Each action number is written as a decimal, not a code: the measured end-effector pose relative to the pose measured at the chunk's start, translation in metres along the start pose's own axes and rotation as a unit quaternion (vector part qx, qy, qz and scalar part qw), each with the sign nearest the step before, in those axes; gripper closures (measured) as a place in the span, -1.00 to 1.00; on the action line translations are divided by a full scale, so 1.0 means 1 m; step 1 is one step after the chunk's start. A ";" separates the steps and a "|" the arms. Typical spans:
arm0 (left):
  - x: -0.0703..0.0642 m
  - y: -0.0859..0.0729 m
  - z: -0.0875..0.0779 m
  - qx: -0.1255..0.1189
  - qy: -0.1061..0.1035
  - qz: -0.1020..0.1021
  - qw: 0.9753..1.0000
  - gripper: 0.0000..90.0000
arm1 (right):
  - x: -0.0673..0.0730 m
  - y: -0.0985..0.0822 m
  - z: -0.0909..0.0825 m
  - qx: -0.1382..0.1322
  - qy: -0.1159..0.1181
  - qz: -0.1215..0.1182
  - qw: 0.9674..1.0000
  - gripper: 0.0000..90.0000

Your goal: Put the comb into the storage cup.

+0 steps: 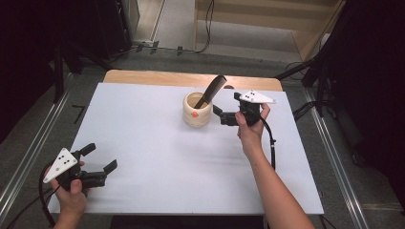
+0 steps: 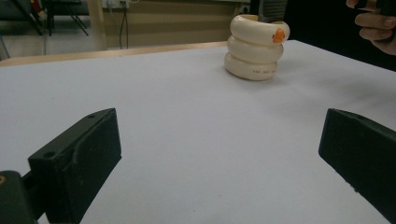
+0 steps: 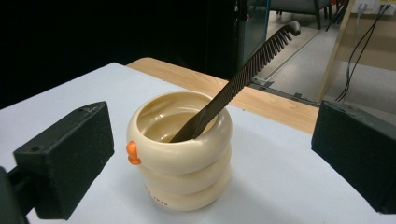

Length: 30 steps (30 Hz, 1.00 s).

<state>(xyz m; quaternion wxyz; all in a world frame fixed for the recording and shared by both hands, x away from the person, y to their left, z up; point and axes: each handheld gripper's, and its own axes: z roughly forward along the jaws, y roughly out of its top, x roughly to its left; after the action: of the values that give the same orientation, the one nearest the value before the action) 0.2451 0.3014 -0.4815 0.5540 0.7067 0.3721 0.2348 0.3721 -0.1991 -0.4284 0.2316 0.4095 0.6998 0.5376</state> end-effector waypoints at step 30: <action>-0.001 0.000 0.000 0.002 -0.001 0.002 1.000 -1.00 | -0.001 -0.034 -0.051 -0.013 -0.013 -0.020 1.000 -1.00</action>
<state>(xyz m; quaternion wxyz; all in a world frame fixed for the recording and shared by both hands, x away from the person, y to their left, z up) 0.2451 0.3006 -0.4816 0.5526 0.7086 0.3707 0.2347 0.3224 -0.2311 -0.4449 0.2571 0.3993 0.6979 0.5362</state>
